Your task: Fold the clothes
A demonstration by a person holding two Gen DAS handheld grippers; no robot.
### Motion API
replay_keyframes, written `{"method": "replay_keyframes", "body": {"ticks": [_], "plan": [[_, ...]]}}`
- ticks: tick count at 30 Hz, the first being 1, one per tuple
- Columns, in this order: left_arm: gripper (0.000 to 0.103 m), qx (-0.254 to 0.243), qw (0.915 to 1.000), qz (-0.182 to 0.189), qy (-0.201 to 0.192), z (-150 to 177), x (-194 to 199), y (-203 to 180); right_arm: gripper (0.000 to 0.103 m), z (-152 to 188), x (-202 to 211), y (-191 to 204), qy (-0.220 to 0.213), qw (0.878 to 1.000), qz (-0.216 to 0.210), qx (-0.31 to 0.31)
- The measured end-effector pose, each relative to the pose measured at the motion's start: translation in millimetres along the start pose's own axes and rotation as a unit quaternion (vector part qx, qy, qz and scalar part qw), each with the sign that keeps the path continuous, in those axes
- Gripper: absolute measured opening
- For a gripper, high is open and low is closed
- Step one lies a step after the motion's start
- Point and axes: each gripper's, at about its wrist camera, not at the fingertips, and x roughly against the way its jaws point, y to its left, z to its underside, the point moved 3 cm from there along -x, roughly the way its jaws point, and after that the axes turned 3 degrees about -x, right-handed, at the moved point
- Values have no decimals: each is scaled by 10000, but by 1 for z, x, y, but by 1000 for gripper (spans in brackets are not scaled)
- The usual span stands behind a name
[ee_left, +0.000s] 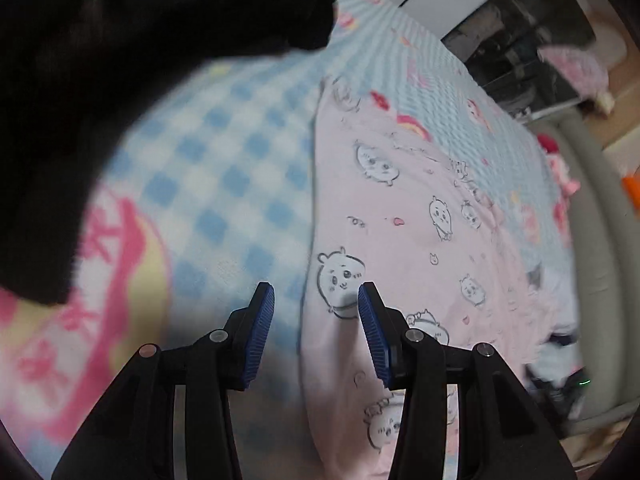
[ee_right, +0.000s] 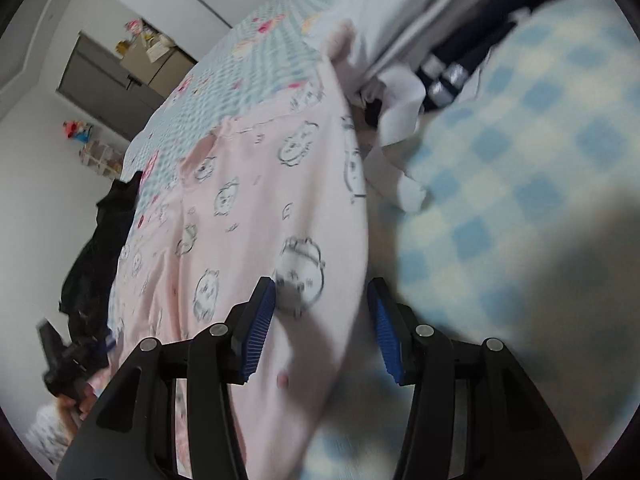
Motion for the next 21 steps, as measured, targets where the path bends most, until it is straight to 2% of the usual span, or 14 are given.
{"method": "replay_keyframes", "body": {"ticks": [3, 6, 7, 8, 10, 11, 13, 16, 19, 21], "plan": [[46, 2, 9996, 258, 143, -3, -15, -4, 27, -1, -1, -3, -9, 9996, -210, -193], [43, -86, 9993, 273, 233, -5, -24, -8, 30, -4, -3, -2, -67, 9991, -316, -286], [34, -166, 9994, 224, 220, -5, -23, -11, 31, -3, -4, -1, -101, 9992, -284, -263], [14, -245, 9993, 175, 208, -5, -23, -13, 31, -2, -6, 1, -127, 9995, -230, -193], [7, -380, 9991, 102, 150, -5, -19, -17, 18, 1, -6, 12, -189, 9997, -74, 116], [3, -427, 9990, 86, 92, -5, -16, -19, 5, 2, -1, 20, -252, 9992, 4, 320], [3, -539, 9984, 119, -75, -6, -4, -19, 4, 3, 10, 32, -402, 9974, 184, 567], [3, -646, 9976, -214, -93, -8, 1, -6, 3, -1, 8, 28, -426, 9951, 617, 644], [1, -675, 9964, -512, 73, -10, -7, 7, 2, -4, 5, 24, -448, 9909, 1048, 719], [5, -620, 9963, -575, 179, -11, -10, 10, 2, -7, 4, 20, -467, 9874, 1326, 722]]}}
